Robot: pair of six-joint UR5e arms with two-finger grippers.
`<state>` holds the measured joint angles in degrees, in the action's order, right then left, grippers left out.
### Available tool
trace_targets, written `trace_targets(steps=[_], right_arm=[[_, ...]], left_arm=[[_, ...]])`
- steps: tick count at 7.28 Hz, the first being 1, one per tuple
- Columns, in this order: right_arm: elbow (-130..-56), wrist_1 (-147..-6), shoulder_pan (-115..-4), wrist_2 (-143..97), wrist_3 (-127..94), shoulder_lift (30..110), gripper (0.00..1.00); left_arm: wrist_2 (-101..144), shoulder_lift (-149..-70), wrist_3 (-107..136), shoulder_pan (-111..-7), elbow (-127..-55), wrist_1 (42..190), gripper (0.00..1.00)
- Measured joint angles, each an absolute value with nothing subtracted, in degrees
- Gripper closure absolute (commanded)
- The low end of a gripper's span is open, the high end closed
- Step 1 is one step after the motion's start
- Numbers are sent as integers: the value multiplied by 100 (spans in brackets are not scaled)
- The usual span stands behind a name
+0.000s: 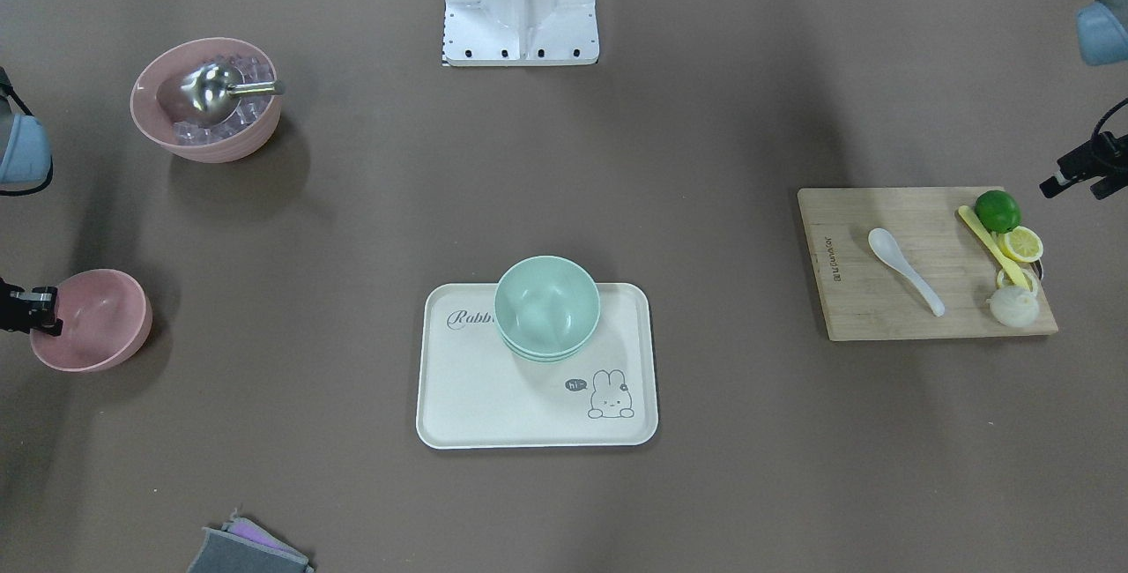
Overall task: Stack pink bowl on green and place spoon
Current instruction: 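Reach the right gripper down and grasp the rim of the pink bowl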
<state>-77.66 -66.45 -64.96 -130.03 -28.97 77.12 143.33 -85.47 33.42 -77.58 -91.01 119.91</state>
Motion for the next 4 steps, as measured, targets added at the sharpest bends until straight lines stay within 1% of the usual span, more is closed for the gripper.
trace_targets(steps=[2,4], right_arm=[[-8056,-6775,-6478,-13259,-3681,7443,100],[-8656,-7110,-6166,-13387,-5201,6876,100]], left_arm=[[14244,-8697,4096,-7469,-9207,11979,2],[13805,-8851,4997,-6918,-9318,11967,3]])
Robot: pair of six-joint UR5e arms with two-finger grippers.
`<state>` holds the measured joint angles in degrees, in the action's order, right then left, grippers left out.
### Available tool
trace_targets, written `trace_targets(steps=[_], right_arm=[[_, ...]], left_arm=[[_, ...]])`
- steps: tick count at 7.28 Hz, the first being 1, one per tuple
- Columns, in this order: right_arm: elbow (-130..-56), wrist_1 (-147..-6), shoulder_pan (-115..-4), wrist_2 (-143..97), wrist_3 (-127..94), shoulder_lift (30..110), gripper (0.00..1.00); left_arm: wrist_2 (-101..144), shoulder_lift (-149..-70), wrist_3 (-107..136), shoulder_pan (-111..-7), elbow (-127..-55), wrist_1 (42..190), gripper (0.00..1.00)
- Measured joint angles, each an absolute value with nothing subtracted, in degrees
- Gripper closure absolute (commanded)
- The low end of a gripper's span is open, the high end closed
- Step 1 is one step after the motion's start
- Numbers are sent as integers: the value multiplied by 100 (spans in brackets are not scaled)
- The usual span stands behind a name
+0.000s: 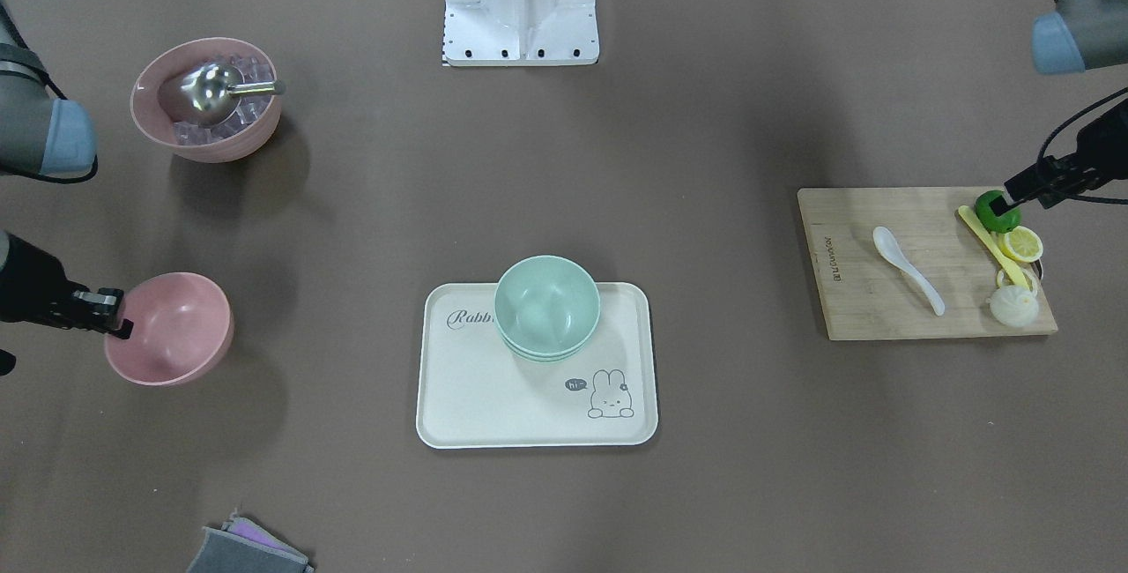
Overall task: Stack pink bowl on green and place spoon
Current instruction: 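Reach the right gripper down and grasp the rim of the pink bowl, then set the pink bowl on the green bowl while the left gripper reaches for the spoon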
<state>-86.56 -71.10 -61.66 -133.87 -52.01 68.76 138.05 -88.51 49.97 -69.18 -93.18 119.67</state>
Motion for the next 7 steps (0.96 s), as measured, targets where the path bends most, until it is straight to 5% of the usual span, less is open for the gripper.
trace_targets(steps=[4,7], right_arm=[[-9041,-7257,-5041,-12938,-8455,5374,100],[-8995,-7266,-4373,-12285,-9381,4821,100]], left_arm=[[13204,-9555,6004,-6237,-8922,11812,19],[13106,-9894,6105,-6007,-8544,11776,19]])
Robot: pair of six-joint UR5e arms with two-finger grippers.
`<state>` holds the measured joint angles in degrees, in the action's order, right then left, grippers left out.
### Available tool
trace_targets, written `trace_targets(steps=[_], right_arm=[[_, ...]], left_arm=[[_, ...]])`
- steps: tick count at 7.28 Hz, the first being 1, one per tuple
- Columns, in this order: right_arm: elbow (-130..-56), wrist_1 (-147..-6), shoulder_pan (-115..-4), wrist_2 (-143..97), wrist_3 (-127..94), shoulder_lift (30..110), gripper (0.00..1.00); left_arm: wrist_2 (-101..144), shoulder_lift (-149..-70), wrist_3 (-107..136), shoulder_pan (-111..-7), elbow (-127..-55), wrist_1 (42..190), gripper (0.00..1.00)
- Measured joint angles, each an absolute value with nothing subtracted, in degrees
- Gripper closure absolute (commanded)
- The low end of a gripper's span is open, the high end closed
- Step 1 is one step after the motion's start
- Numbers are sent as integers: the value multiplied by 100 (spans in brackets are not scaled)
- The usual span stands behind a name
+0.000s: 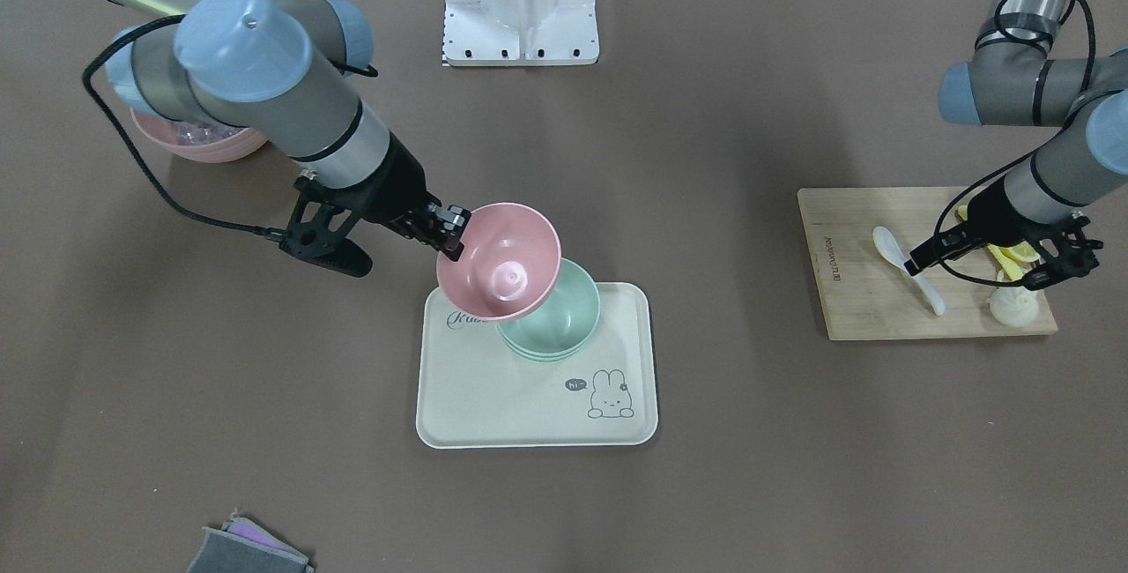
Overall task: Stack pink bowl on green and place spoon
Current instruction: 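Set the pink bowl on the green bowl while the left gripper reaches for the spoon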
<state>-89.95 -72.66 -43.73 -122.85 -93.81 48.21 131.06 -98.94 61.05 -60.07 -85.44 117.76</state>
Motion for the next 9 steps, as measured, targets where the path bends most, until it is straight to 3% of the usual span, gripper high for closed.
trace_targets(steps=[3,5,6,7,8,9], right_arm=[[-8466,-7250,-4071,-11898,-9585,4444,100],[-8265,-7218,-4010,-11877,-9592,4409,100],[-8229,-7211,-4004,-11875,-9585,4400,59],[-8215,-7208,-4001,-11874,-9570,4397,27],[-8213,-7207,-3999,-11874,-9577,4397,5],[-8212,-7207,-4000,-11874,-9603,4403,0]], left_arm=[[13020,-9944,6142,-5953,-8499,11769,20],[13017,-10004,6143,-5939,-8421,11763,25],[13017,-10045,6143,-5929,-8362,11761,27],[13017,-10078,6144,-5908,-8311,11762,31],[13005,-10093,6178,-5858,-8274,11765,45],[12970,-10102,6237,-5797,-8248,11767,91]])
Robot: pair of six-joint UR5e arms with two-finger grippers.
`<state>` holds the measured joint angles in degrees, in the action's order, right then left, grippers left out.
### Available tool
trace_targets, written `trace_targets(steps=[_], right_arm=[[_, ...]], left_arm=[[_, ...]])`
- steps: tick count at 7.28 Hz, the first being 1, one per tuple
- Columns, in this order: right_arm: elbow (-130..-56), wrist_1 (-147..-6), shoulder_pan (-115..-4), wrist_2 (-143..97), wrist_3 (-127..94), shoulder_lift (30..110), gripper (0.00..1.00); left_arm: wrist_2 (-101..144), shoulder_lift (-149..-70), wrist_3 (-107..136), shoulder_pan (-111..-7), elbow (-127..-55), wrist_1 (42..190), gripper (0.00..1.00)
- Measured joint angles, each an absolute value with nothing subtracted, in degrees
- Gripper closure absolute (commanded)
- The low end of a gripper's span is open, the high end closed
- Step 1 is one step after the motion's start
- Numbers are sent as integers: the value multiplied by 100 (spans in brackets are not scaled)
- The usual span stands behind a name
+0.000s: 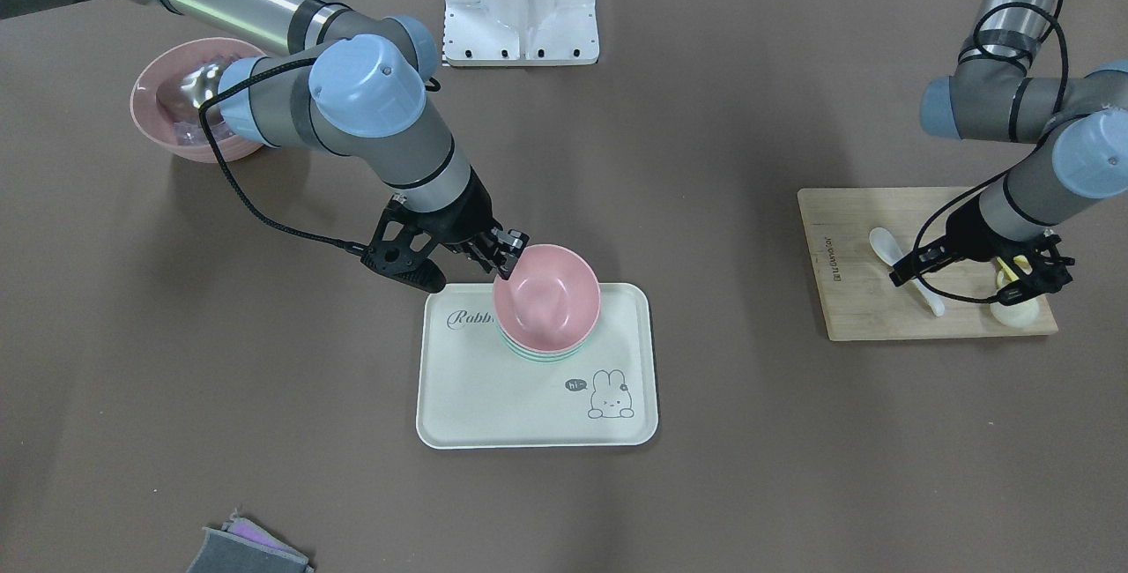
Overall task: Stack pink bowl on green and place spoon
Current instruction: 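Set the pink bowl on the green bowl while the left gripper reaches for the spoon, then grasp the white spoon with the left gripper while the right gripper lifts away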
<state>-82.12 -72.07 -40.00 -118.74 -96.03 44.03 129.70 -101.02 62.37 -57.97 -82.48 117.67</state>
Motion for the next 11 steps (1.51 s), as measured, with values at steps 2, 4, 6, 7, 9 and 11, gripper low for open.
trace_targets(steps=[2,4,6,7,9,11], right_arm=[[-8311,-7230,-4121,-11955,-9595,4414,0],[-8434,-7267,-4387,-12241,-9571,4477,0],[-8818,-7301,-4833,-12830,-9382,4987,0],[-9077,-7313,-5061,-13039,-9127,5367,0],[-9298,-7325,-5635,-13483,-8293,6040,0],[-9327,-7330,-6059,-13648,-7228,6592,0]], left_arm=[[12918,-10109,6334,-5739,-8244,11766,100],[12938,-10217,6492,-5731,-8405,11610,100],[12957,-10769,6728,-5717,-8724,10764,100],[12950,-11209,7030,-5615,-8872,10278,100],[12694,-12159,7960,-4979,-8909,9912,100],[12317,-13205,8679,-4468,-8479,9883,100]])
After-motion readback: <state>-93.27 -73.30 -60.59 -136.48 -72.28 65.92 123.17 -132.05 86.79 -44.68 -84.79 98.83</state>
